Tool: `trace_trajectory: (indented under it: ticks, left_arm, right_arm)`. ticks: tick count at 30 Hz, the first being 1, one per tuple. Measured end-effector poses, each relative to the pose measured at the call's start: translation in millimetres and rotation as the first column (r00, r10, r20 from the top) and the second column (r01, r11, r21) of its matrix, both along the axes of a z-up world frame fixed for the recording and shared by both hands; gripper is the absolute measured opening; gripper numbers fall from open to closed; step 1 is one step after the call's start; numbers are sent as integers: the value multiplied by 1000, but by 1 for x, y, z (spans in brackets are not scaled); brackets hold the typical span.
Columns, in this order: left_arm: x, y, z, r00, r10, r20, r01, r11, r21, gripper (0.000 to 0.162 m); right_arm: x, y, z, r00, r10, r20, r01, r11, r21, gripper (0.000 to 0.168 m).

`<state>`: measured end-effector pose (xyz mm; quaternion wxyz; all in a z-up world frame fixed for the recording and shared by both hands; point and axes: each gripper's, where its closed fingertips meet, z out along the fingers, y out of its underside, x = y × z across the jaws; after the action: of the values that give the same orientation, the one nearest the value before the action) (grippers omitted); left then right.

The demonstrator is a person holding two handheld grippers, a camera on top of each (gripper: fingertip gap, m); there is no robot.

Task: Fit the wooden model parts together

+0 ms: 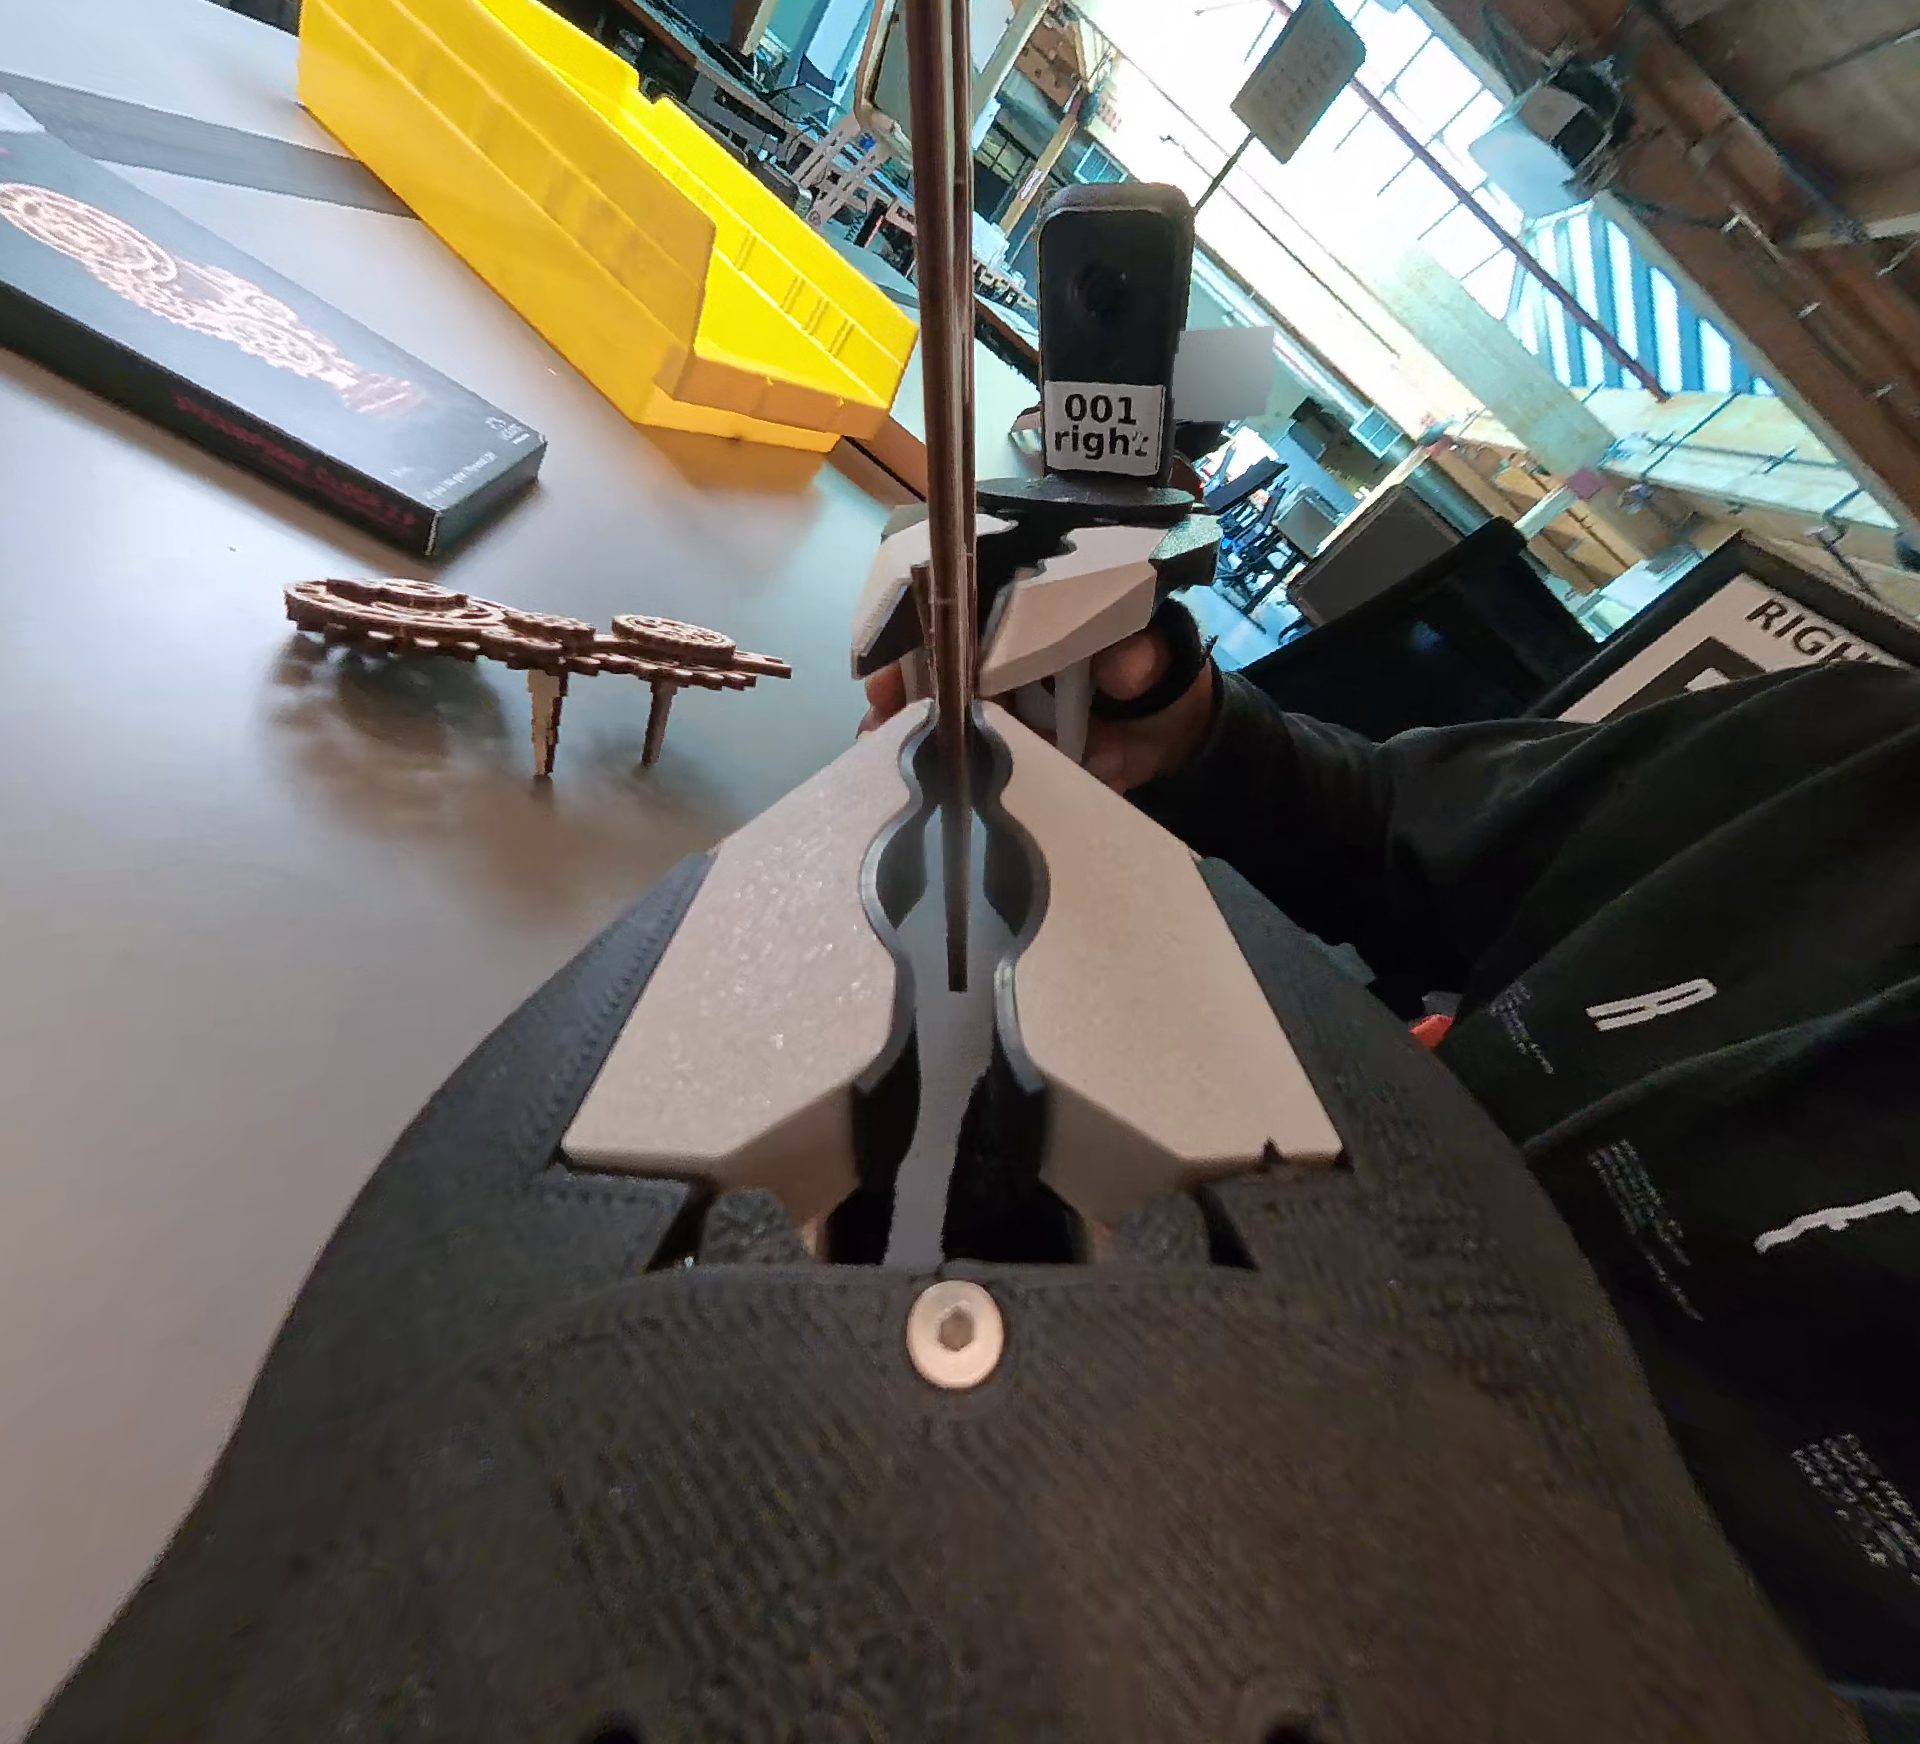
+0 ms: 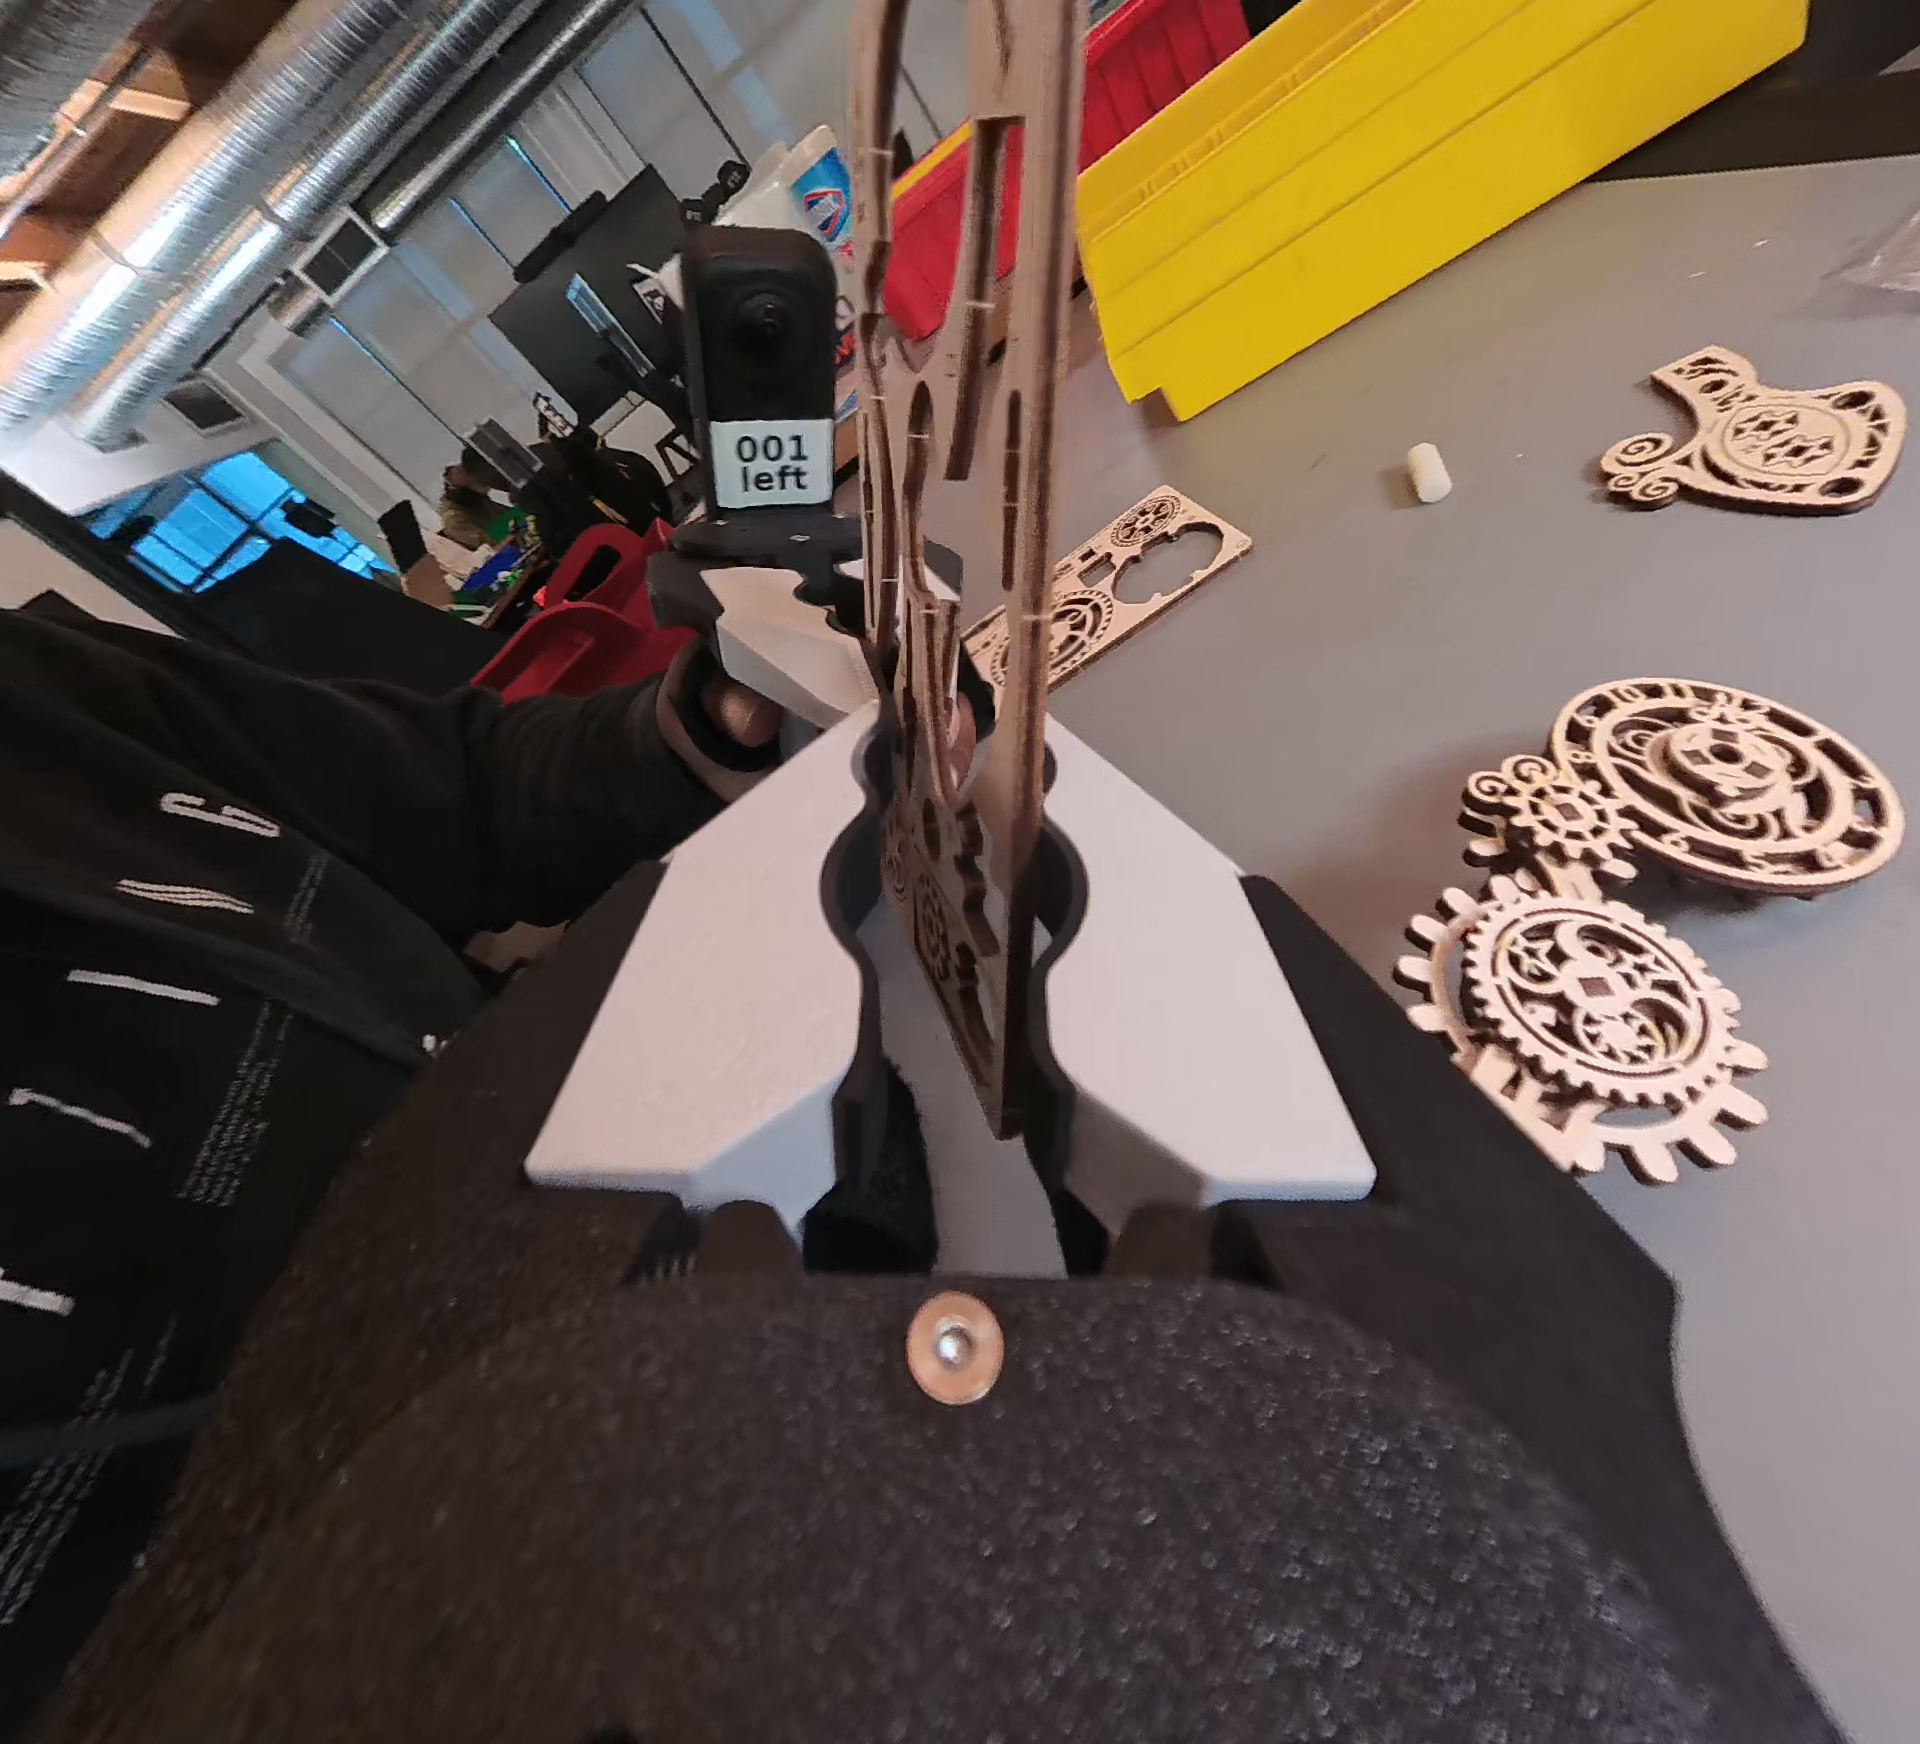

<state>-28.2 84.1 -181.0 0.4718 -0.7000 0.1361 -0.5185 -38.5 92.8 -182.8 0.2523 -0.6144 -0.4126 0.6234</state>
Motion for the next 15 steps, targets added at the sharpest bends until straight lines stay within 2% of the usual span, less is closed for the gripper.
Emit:
trace_trajectory:
  ticks: [4,7,12,15]
  left_arm:
    - [-2,-2,-1,996,-42,76,47,997,-64,2]
    - [-3,-5,-2,995,-67,75,72,995,-67,1]
    - [-1,-18,18,954,-196,225,207,978,-28,2]
    - [1,-29,31,915,-280,290,282,959,36,2]
  right_arm:
    - [2,0,-1,1000,24,8,-24,1000,-6,23]
    - [8,0,8,998,60,-29,-60,998,-12,23]
    - [32,4,40,970,145,-194,-145,989,15,24]
    - [42,15,53,950,135,-283,-160,985,-67,19]
